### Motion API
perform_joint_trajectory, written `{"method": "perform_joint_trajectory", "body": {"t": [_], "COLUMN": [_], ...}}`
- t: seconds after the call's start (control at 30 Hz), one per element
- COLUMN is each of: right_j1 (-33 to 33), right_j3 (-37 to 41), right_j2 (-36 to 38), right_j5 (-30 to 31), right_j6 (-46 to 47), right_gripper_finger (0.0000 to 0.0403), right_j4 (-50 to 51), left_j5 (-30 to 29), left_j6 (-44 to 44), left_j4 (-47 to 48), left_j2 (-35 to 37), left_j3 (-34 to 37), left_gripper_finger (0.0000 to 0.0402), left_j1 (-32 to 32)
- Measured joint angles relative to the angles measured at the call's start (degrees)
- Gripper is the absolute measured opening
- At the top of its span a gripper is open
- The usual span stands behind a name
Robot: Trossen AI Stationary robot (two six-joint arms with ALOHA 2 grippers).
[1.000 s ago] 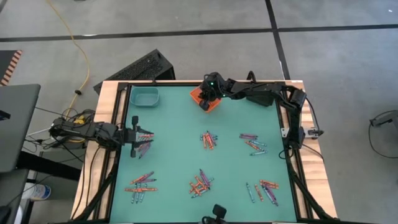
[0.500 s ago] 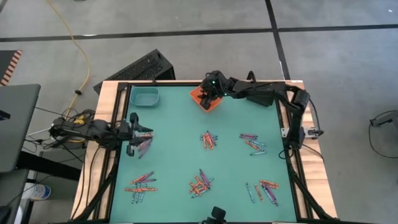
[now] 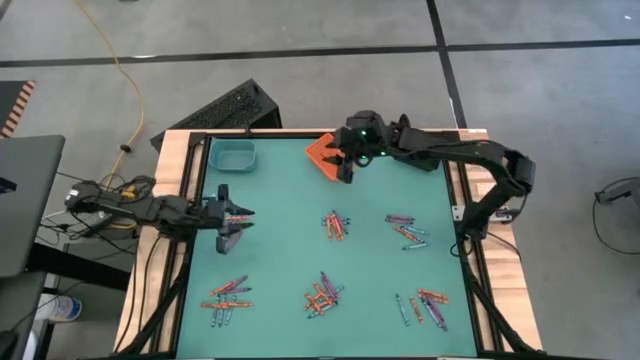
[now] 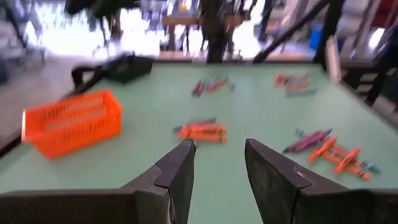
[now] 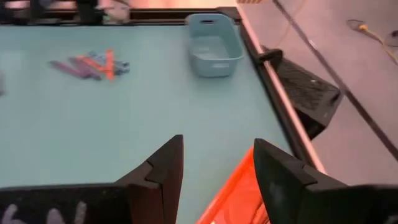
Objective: Sort crayons
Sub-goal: Put the violet crayon into the black bin
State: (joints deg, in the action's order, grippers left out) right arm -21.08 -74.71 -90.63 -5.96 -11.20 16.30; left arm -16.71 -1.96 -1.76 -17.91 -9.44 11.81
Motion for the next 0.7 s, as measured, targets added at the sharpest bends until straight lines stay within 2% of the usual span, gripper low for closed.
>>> {"method": "perform_joint_trajectory", "body": {"t": [0.1,0.2,0.47,0.57,0.7], "right_j1": [2.51,5.49,14.54,17.99,22.16], "right_j3": [-0.01,-0.01,-0.01,-0.01,-0.01], "right_j2": [3.01,5.46,8.04,7.97,7.87], "right_j5": [0.00,0.00,1.56,3.56,6.93], "right_j6": [0.00,0.16,2.71,3.52,5.22], "right_gripper_finger": [0.0187,0.0187,0.0187,0.0187,0.0187], "right_j4": [4.93,10.27,22.80,27.02,32.11], "left_j5": [-0.05,-0.01,0.52,0.95,3.23], "left_j6": [-2.33,-4.98,-16.84,-22.44,-29.49], "left_j4": [2.71,9.40,35.59,42.19,45.33], "left_j2": [-8.40,-17.19,-40.92,-48.50,-56.49], "left_j3": [-4.44,-10.92,-31.56,-36.05,-38.92], "left_gripper_finger": [0.0132,0.0132,0.0132,0.0132,0.0132], "left_j1": [0.02,0.70,7.26,11.30,16.72]}}
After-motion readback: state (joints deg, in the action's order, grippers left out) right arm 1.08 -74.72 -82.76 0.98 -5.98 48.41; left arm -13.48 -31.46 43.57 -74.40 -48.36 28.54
